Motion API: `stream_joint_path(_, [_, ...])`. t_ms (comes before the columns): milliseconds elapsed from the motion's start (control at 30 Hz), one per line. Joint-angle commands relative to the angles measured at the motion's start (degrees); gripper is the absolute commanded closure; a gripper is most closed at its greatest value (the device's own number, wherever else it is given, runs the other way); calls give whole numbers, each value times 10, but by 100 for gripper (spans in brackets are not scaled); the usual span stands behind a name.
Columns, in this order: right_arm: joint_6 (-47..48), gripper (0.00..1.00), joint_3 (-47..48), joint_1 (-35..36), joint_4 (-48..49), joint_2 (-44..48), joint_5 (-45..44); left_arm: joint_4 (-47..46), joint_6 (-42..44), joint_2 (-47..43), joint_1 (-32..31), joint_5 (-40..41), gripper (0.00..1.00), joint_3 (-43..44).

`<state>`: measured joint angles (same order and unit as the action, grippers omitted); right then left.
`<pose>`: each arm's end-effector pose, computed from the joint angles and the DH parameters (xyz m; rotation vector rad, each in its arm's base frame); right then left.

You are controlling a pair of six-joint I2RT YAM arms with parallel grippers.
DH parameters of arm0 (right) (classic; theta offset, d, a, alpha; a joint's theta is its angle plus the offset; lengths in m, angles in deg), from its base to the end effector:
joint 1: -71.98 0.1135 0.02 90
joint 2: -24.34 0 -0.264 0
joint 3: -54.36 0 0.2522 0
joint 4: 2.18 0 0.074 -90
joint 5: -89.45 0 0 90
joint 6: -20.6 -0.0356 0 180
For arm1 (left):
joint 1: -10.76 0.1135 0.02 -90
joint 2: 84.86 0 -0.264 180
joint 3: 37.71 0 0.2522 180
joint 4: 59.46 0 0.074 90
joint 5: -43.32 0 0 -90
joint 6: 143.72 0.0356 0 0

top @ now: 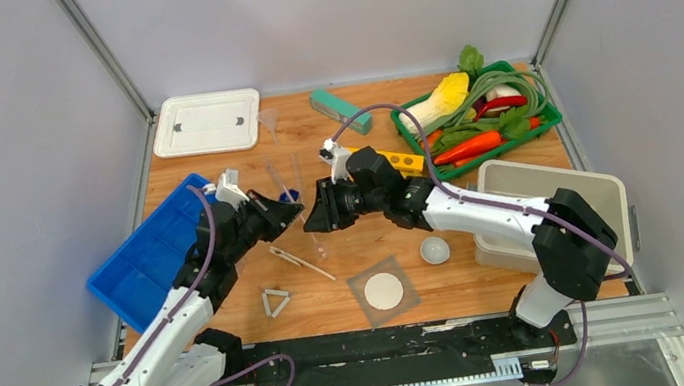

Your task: Organize the chemistry lab equipment

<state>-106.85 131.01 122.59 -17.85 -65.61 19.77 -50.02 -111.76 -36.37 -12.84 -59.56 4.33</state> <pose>0.2184 0.2854 0.2675 -0.5059 2.2613 1.2409 0.1803 -0.0874 0.2531 -0.4317 1.9718 -1.1645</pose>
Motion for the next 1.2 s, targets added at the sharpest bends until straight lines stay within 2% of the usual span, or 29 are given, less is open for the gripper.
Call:
stream_joint_path(0, [7, 61, 5, 3, -14, 27, -16, 76, 42, -16, 7, 49, 100, 44])
stream_joint_path(133, [19, 27, -16, 4, -48, 78, -39, 168, 92, -19, 47, 79, 100, 100])
stream_joint_path(200, [25, 1, -30, 3, -63, 107, -49, 210, 114, -16, 85, 89, 100, 131])
stream_joint_path(400, [39, 0, -70, 3, -93, 181, -70, 287, 170, 18, 214, 116, 100, 208])
stream_joint_path(533, [49, 0, -86, 3, -107, 225, -79, 288, 188, 54, 264, 162, 100, 235])
stream_joint_path(633, [56, 0, -96, 3, -120, 246, -82, 271, 174, 96, 296, 151, 100, 245])
stream_joint_path(867, [72, 0, -119, 3, -141, 286, -87, 256, 185, 186, 322, 145, 100, 290])
stream_joint_path(1167, [73, 0, -134, 3, -143, 308, -99, 243, 200, 245, 342, 159, 100, 308])
